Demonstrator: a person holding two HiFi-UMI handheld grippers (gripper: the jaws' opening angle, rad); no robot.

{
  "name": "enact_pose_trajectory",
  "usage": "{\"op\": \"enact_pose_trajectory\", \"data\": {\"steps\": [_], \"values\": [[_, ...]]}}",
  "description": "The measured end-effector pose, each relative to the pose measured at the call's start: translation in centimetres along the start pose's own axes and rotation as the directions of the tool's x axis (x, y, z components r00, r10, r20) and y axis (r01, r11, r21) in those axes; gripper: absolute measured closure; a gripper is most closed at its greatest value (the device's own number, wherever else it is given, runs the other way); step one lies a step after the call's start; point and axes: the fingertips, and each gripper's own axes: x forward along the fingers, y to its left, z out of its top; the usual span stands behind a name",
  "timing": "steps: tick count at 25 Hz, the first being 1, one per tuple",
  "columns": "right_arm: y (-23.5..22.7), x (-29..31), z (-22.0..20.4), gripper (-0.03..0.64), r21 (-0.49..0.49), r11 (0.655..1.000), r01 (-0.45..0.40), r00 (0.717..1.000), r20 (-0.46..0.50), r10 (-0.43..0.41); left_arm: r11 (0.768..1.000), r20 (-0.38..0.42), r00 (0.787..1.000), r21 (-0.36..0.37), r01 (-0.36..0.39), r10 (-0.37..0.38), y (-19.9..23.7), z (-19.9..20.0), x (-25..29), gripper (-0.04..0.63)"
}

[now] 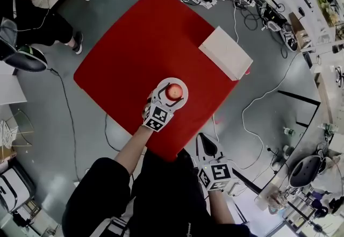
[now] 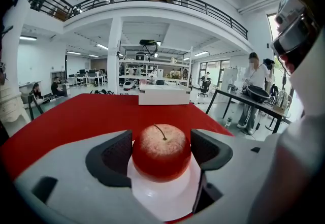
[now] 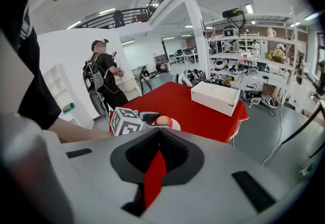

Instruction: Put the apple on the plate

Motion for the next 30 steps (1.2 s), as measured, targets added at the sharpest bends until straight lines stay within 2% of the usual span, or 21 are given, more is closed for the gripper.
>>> {"op": "enact_pose_trajectory", "data": {"steps": [7, 13, 16, 19, 25, 26, 27, 30], "values": [[-0.7, -0.7, 0.6, 0.607, -0.015, 1.0, 0.001, 1.0, 0.021, -0.001, 1.0, -0.024, 1.0, 0.002, -0.002, 0.002, -0.2, -0.3, 0.0, 0.244], [-1.0, -1.6, 1.1, 0.607, -0.015, 1.0, 0.003, 0.999, 0.045, -0.002, 1.0, -0.015, 1.0, -0.013, -0.016, 0.015, -0.3, 0.9, -1.1, 0.244], [-0.5, -1.9, 1.9, 0.607, -0.032, 0.999, -0.011, 0.997, 0.071, 0.014, 0.999, 0.013, 0.999, -0.015, -0.031, 0.031, -0.5, 2.5, -2.8, 0.244], [0.0, -1.9, 3.0, 0.607, -0.055, 0.998, -0.041, 0.994, 0.101, 0.047, 0.998, 0.075, 0.996, -0.029, -0.049, 0.051, -1.1, 5.3, -5.3, 0.249], [2.6, -1.5, 5.3, 0.606, -0.116, 0.984, -0.132, 0.976, 0.156, 0.15, 0.989, 0.18, 0.976, -0.099, -0.105, 0.122, -2.6, 9.8, -12.0, 0.481], [3.1, -1.5, 5.7, 0.607, -0.127, 0.981, -0.148, 0.972, 0.165, 0.168, 0.986, 0.191, 0.971, -0.114, -0.12, 0.14, -2.9, 10.6, -13.2, 0.562], [3.6, -1.6, 6.2, 0.607, -0.137, 0.977, -0.161, 0.967, 0.175, 0.184, 0.984, 0.205, 0.967, -0.125, -0.129, 0.153, -3.2, 11.4, -14.3, 0.589], [5.1, -1.6, 7.5, 0.607, -0.164, 0.969, -0.184, 0.954, 0.206, 0.216, 0.98, 0.254, 0.953, -0.152, -0.131, 0.167, -4.2, 13.7, -17.3, 0.589]]}}
